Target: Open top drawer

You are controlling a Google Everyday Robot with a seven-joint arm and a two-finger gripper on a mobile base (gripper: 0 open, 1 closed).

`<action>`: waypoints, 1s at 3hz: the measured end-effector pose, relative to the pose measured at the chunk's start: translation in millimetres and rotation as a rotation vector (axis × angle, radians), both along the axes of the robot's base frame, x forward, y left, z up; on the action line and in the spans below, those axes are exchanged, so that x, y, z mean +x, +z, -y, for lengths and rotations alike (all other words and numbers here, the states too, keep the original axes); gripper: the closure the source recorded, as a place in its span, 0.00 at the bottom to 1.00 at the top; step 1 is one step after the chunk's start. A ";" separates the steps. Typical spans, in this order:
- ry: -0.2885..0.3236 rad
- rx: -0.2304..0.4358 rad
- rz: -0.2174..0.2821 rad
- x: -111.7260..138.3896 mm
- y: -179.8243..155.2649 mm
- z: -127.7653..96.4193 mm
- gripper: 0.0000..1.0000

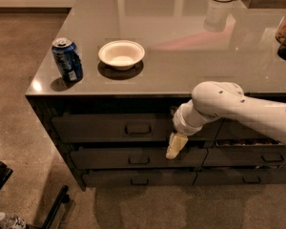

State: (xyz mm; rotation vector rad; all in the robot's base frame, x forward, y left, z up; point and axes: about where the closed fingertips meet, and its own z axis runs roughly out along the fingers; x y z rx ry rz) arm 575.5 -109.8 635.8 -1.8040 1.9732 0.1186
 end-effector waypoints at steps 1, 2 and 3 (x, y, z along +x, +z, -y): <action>0.000 0.000 0.000 0.0 0.0 0.0 0.00; 0.008 -0.023 -0.048 -4.7 -1.3 0.1 0.00; 0.005 -0.046 -0.125 -16.6 -5.8 3.7 0.00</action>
Offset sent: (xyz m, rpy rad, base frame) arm -0.0134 -0.0026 -0.0005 -0.0699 0.1440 0.0218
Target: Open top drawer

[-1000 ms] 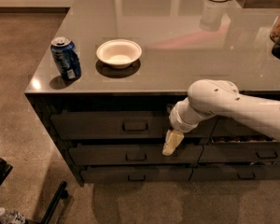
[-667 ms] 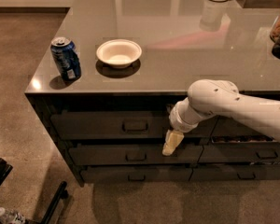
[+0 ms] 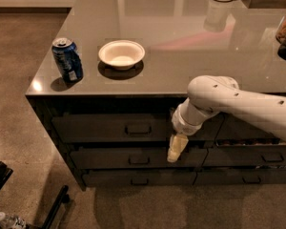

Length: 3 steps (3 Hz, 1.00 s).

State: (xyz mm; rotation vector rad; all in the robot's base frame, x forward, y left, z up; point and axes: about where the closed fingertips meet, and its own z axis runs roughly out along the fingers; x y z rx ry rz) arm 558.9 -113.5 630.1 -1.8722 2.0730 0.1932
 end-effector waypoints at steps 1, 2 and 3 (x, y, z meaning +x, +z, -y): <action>0.000 -0.012 -0.038 -7.8 -0.5 2.1 0.00; 0.000 -0.012 -0.038 -7.3 0.2 2.1 0.00; 0.001 -0.011 -0.048 -11.1 2.0 2.3 0.00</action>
Offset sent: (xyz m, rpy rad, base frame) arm -0.0453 -0.0060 0.0078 -0.0199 0.1183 -0.0010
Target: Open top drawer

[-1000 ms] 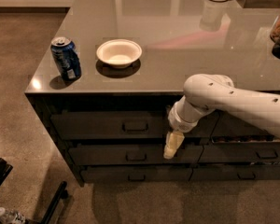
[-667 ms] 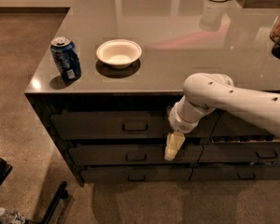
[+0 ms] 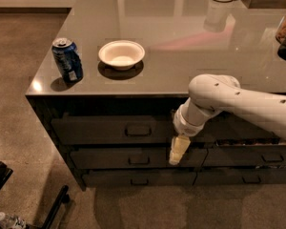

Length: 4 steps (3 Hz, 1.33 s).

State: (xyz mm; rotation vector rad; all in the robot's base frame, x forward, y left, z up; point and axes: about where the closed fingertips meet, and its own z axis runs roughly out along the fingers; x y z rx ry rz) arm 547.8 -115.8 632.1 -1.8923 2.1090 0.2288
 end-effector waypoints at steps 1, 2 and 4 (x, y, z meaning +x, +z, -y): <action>0.000 0.006 -0.024 -13.0 3.9 0.2 0.00; -0.004 0.017 -0.063 -39.9 8.9 0.3 0.00; -0.029 0.143 -0.132 -88.9 22.0 -2.9 0.00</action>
Offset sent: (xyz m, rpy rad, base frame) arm -0.0772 -0.0022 0.0183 0.0335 0.1140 -0.0127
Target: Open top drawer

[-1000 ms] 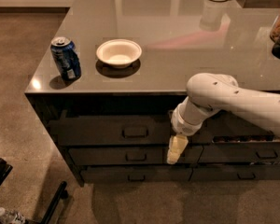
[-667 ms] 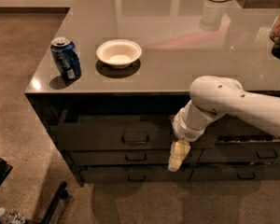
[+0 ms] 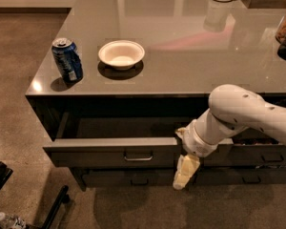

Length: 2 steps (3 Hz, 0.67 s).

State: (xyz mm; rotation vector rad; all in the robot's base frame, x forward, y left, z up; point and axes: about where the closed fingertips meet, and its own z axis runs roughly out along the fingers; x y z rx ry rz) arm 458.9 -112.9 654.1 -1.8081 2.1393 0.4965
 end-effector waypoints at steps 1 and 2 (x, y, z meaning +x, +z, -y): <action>-0.013 0.035 -0.043 -23.0 3.2 -1.8 0.00; -0.013 0.035 -0.043 -23.0 3.2 -1.8 0.00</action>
Offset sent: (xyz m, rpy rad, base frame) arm -0.0204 0.0016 0.0029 0.0305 0.0376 -0.0104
